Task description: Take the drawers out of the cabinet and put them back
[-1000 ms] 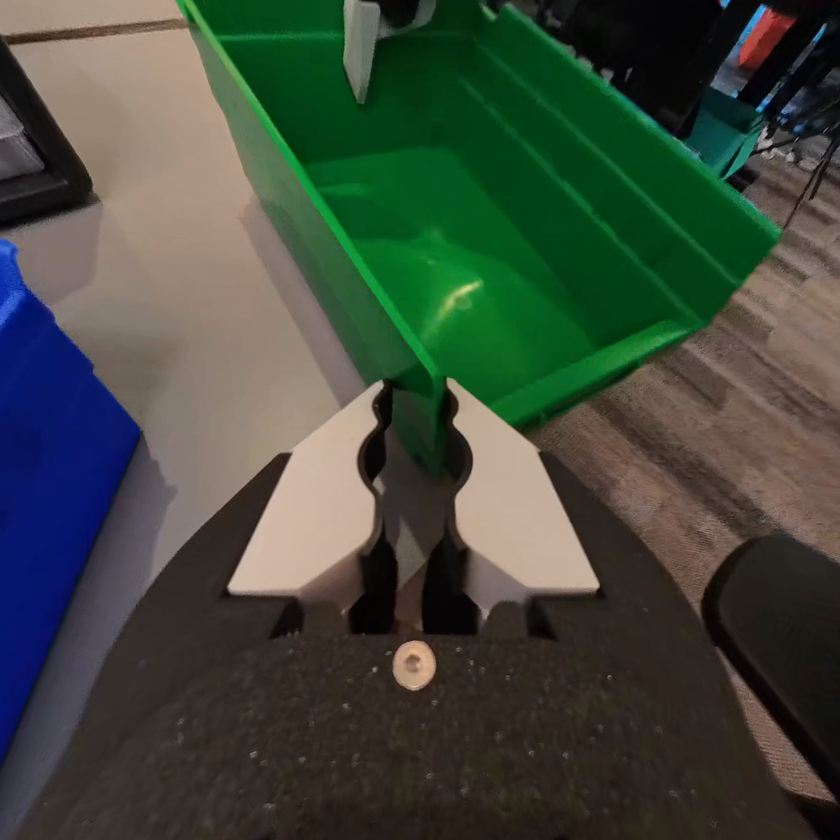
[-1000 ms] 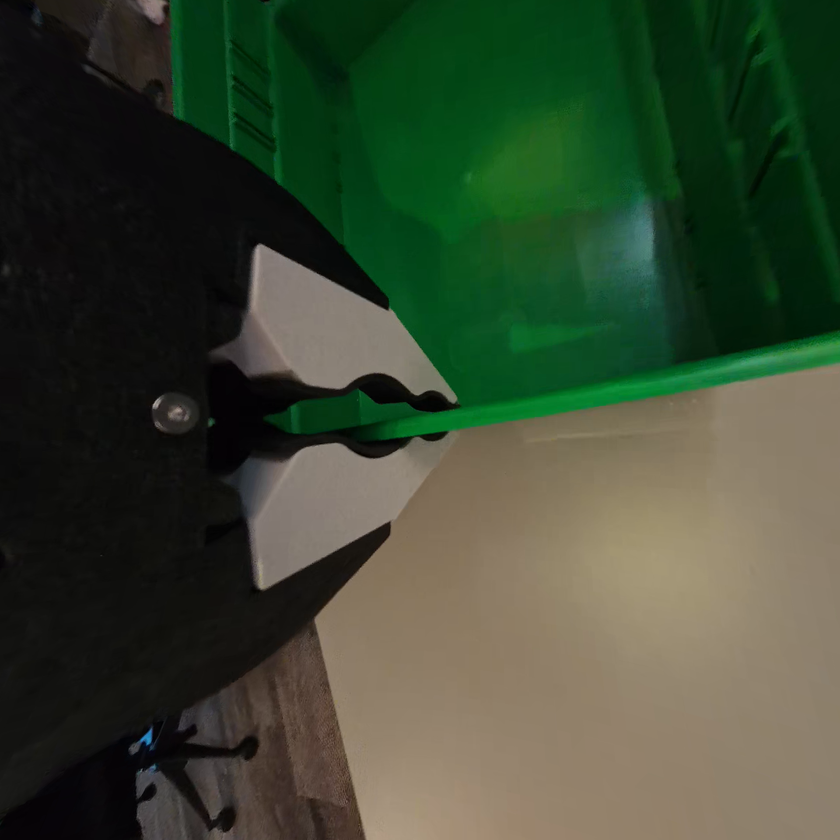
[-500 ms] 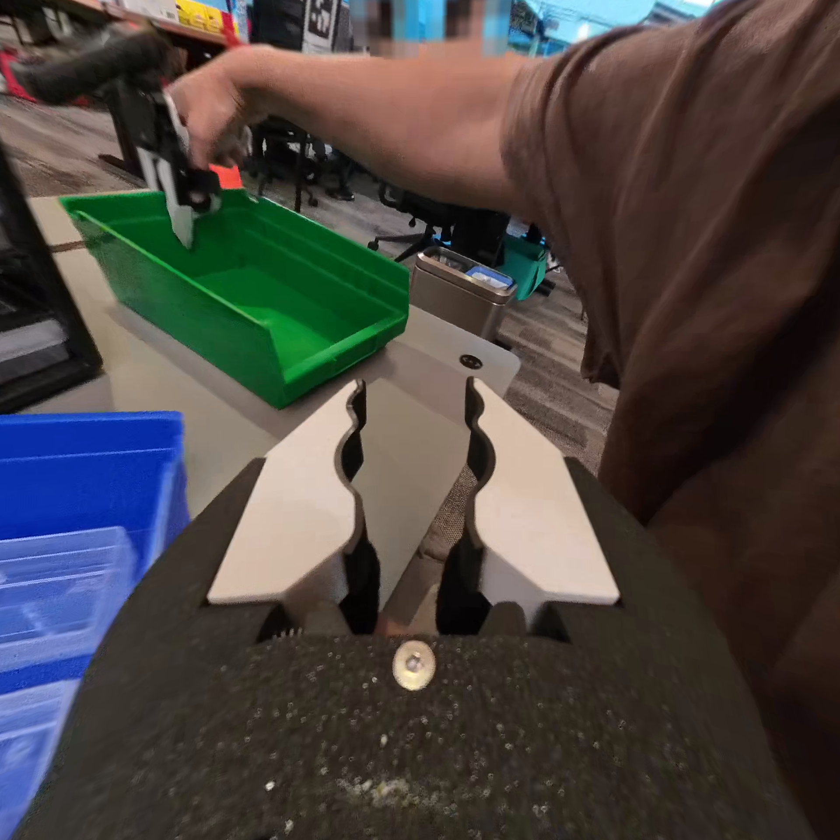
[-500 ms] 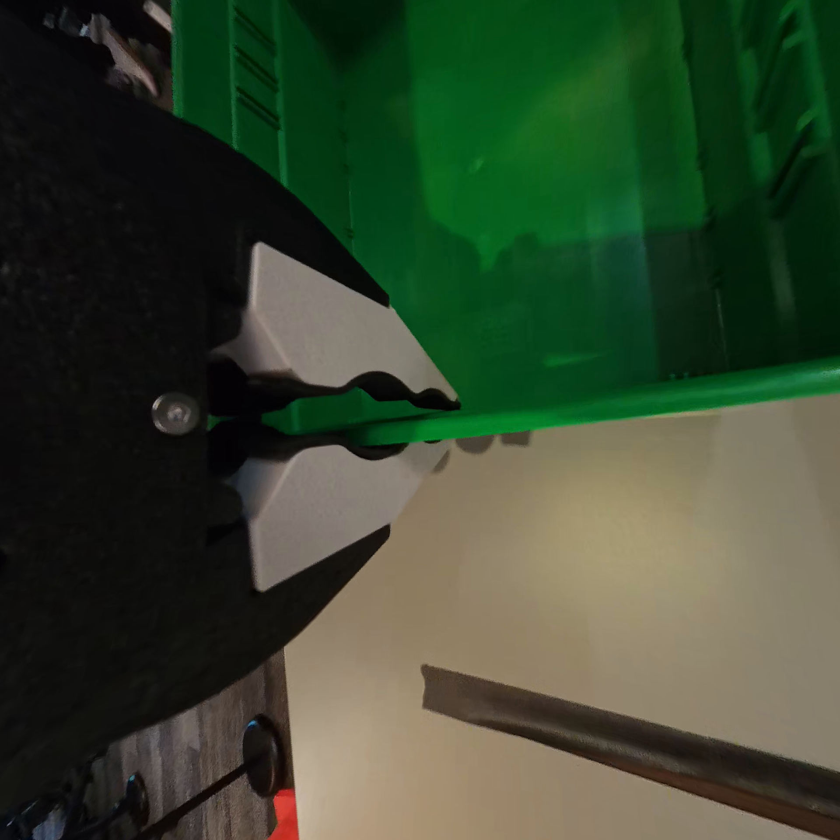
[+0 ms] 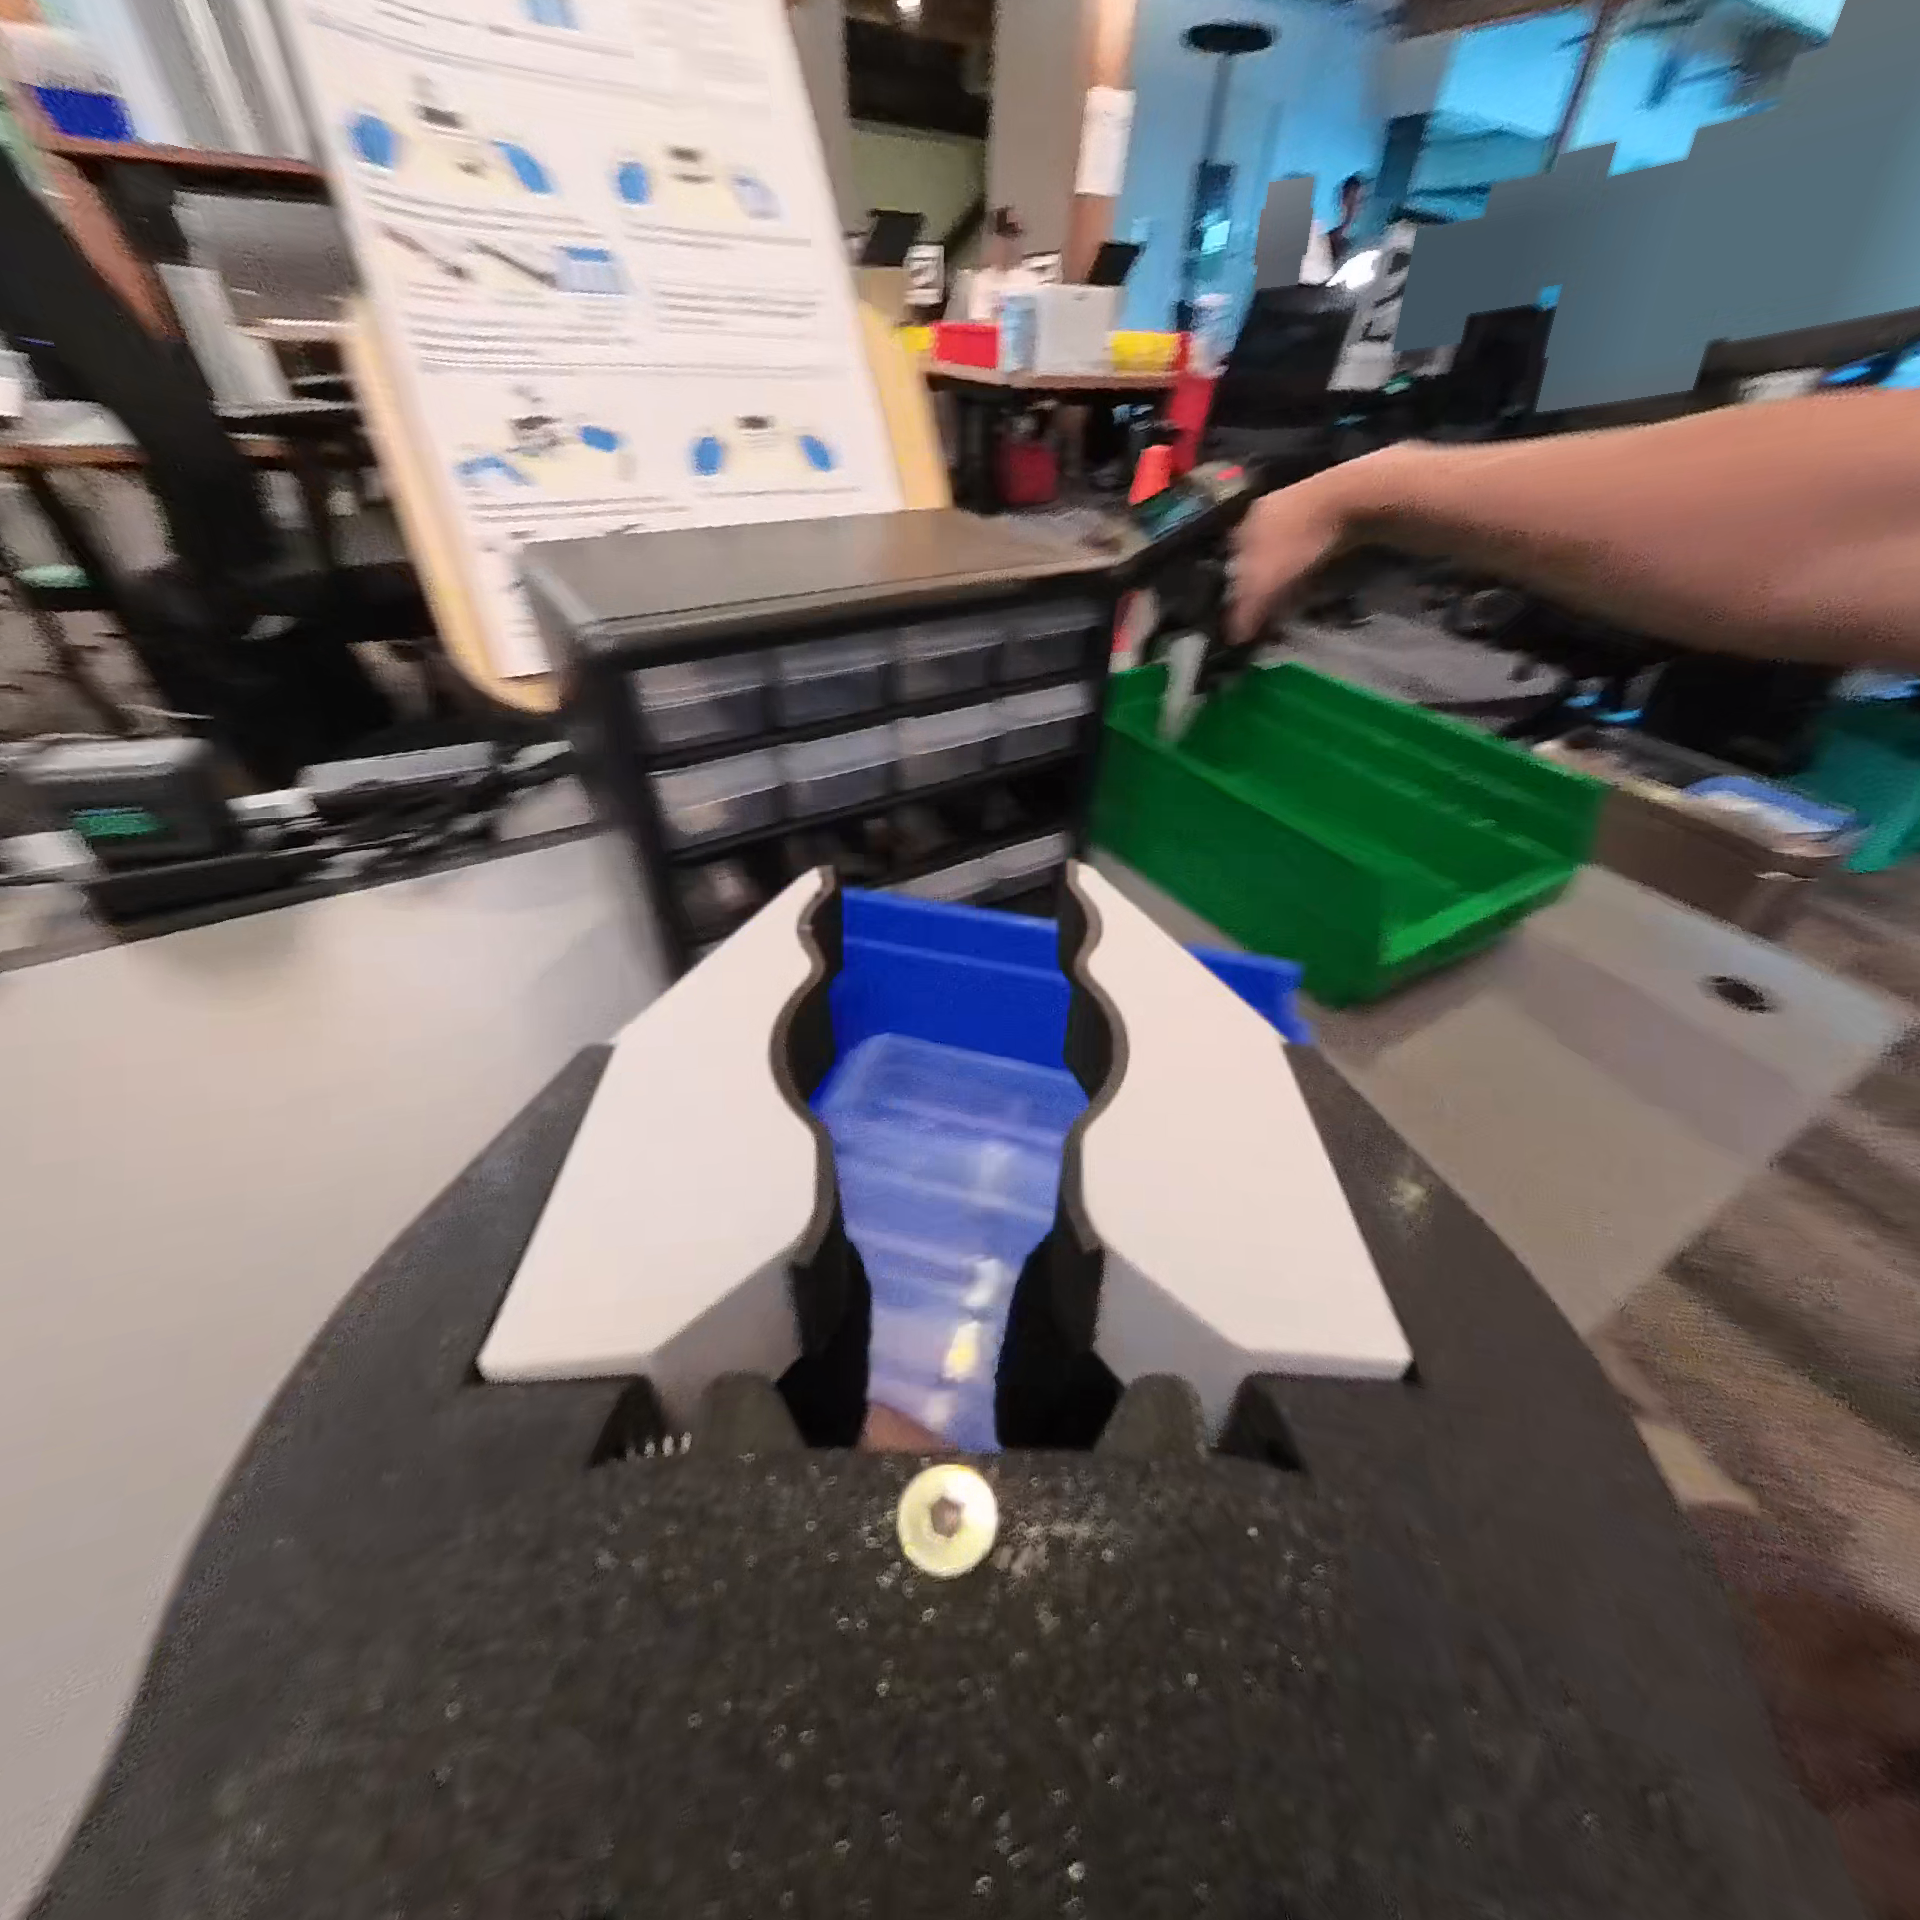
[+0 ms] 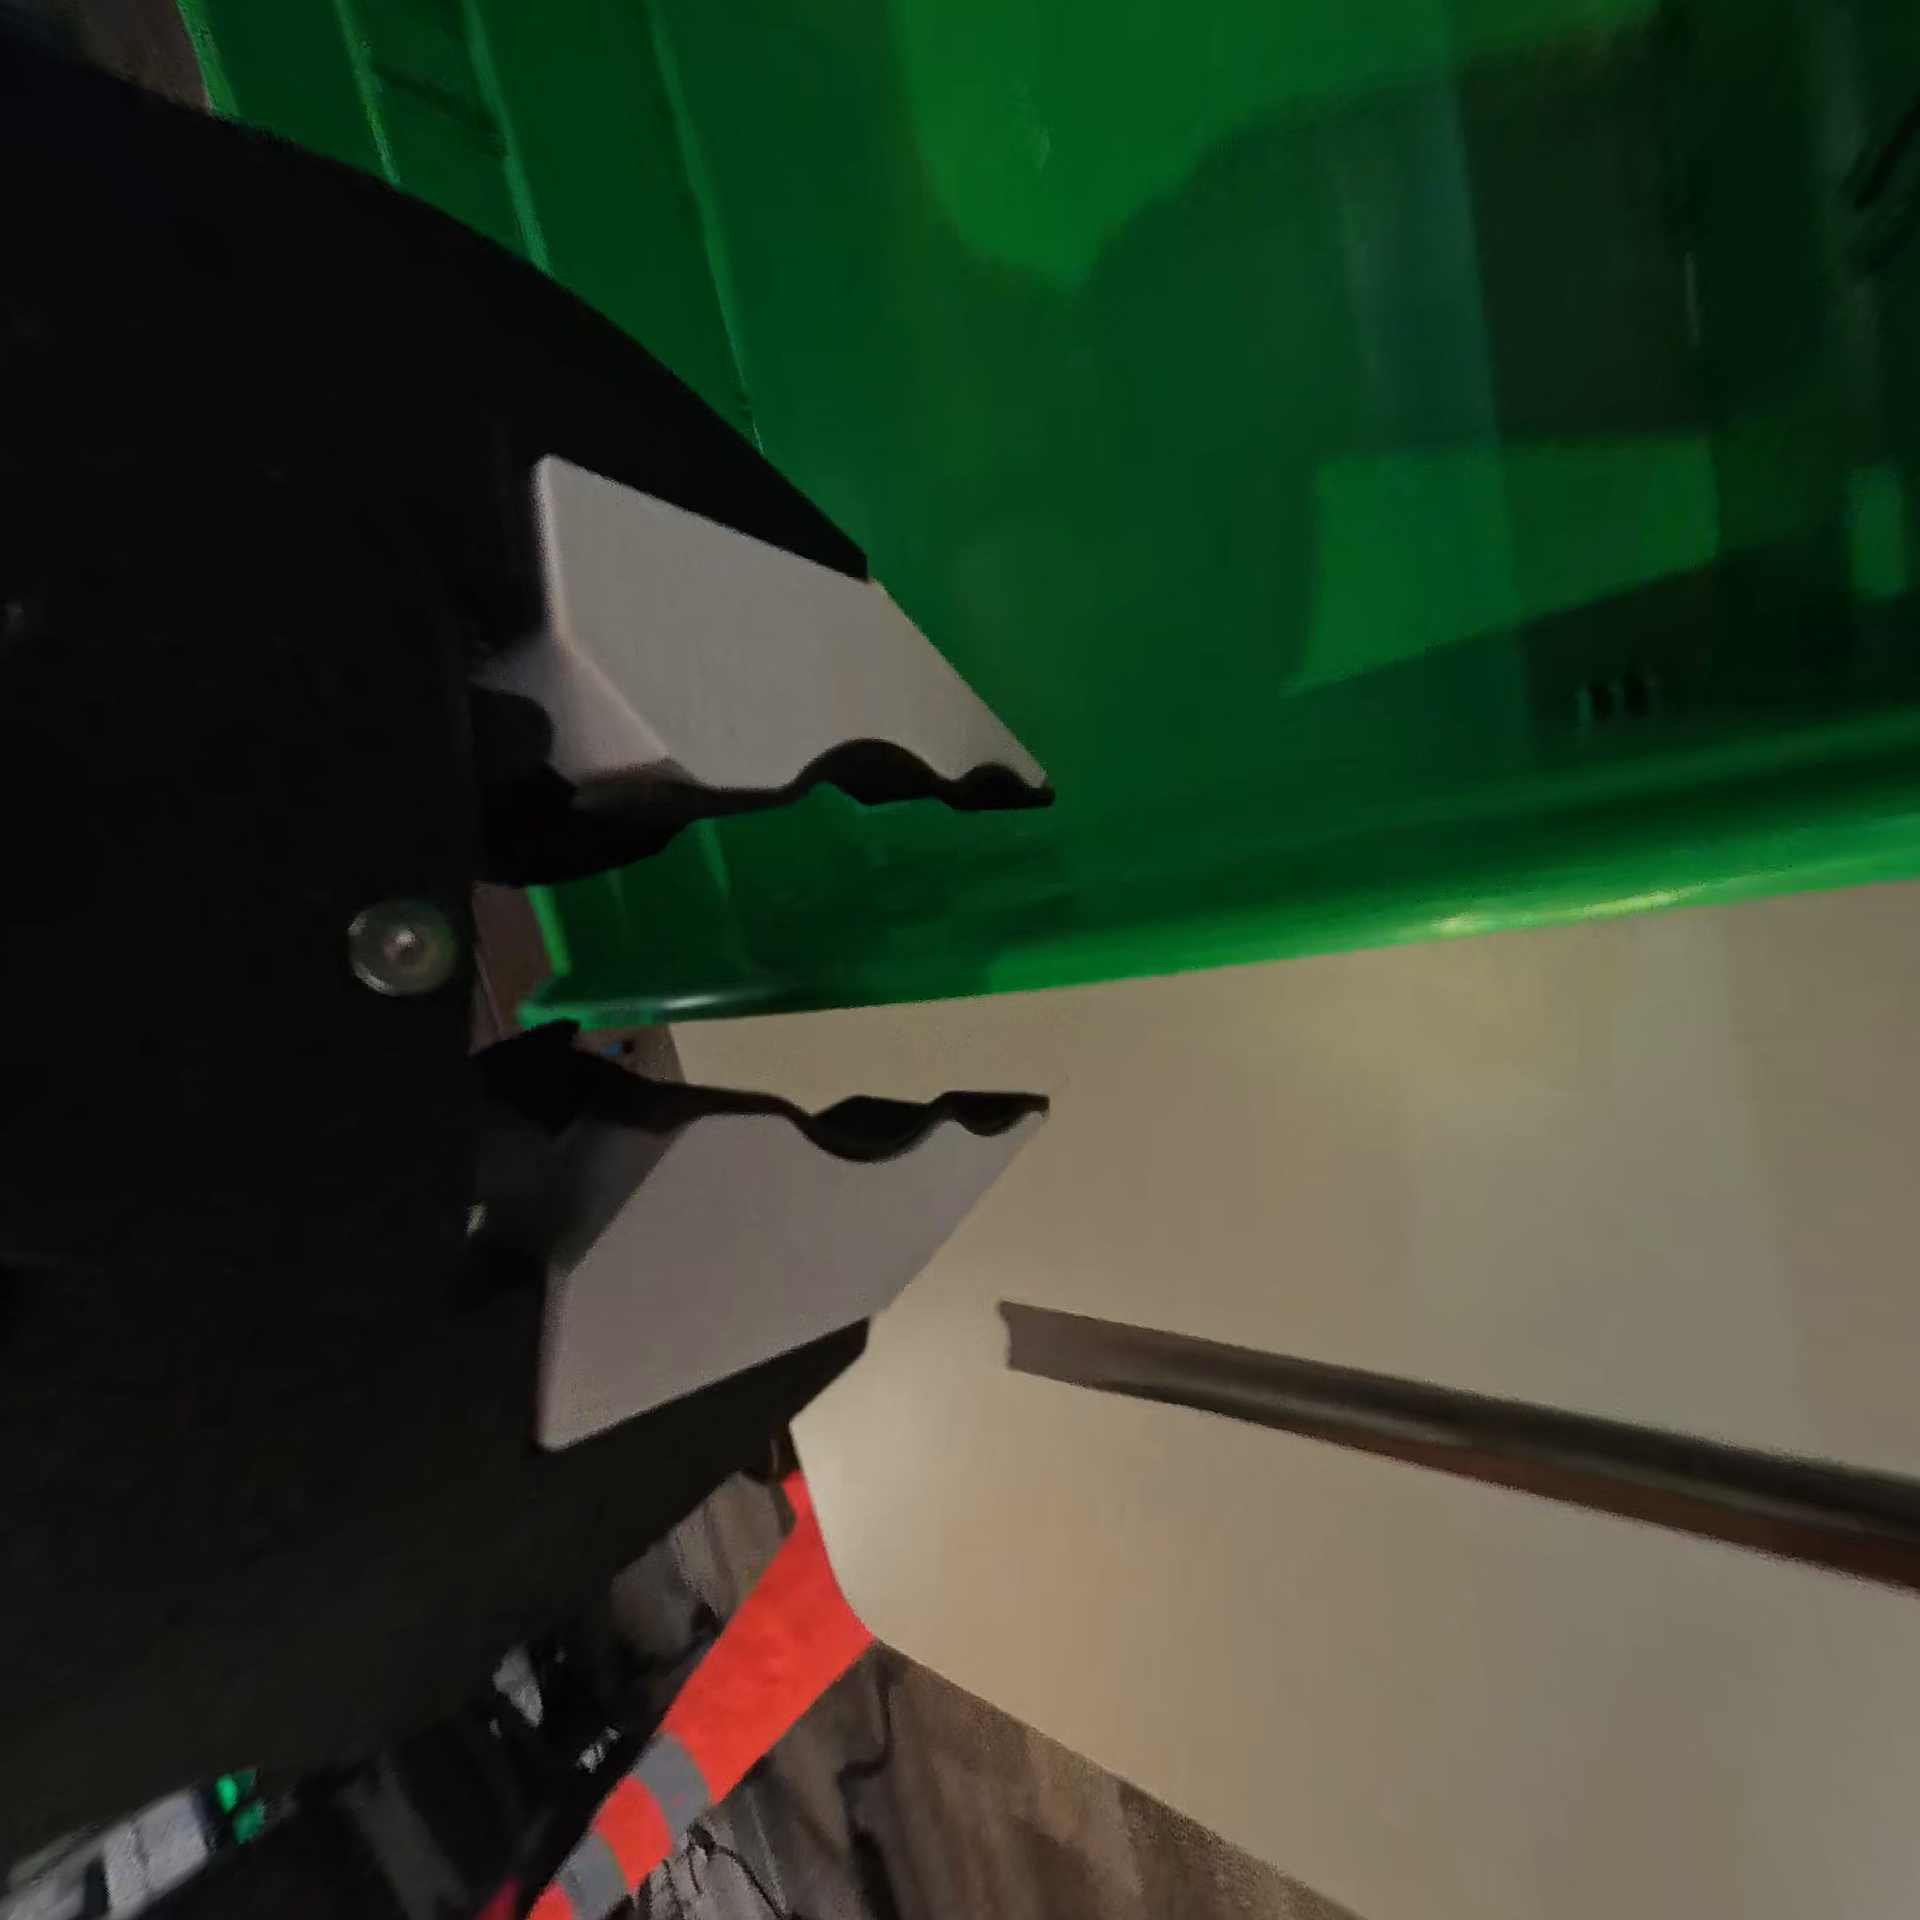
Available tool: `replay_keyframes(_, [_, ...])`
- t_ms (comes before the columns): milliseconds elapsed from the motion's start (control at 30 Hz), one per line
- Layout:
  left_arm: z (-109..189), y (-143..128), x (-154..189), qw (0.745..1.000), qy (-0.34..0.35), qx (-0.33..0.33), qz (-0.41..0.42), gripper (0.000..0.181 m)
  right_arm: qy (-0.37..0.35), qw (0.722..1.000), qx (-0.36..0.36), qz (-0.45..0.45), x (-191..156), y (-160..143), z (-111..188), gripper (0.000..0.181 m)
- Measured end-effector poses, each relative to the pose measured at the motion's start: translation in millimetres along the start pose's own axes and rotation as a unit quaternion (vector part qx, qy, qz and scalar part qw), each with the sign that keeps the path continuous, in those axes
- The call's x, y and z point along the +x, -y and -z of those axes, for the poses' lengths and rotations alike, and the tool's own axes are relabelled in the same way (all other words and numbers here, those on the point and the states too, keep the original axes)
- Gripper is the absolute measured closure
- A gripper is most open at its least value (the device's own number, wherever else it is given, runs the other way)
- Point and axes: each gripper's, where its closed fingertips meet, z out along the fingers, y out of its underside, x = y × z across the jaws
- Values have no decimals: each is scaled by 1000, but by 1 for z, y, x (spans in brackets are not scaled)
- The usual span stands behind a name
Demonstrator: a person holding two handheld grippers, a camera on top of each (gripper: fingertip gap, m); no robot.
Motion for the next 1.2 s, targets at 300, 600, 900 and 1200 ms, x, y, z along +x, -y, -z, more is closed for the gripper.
replay_keyframes(300, [40, -80, -155, 987, 118, -106, 14, 142, 45, 849, 359, -385, -83, 73, 177, 109])
replay_keyframes(600, [51, -118, -125, 982, -38, -184, -27, 132, 156, 888, 270, -339, -272, 226, 137, 118])
replay_keyframes(900, [43, -157, -110, 958, -93, -266, -54, 178, 50, 948, 145, -279, -260, 260, 96, 175])
replay_keyframes(1200, [102, -154, -145, 952, -100, -286, -49, 180, 81, 964, 138, -212, -289, 330, 107, 175])
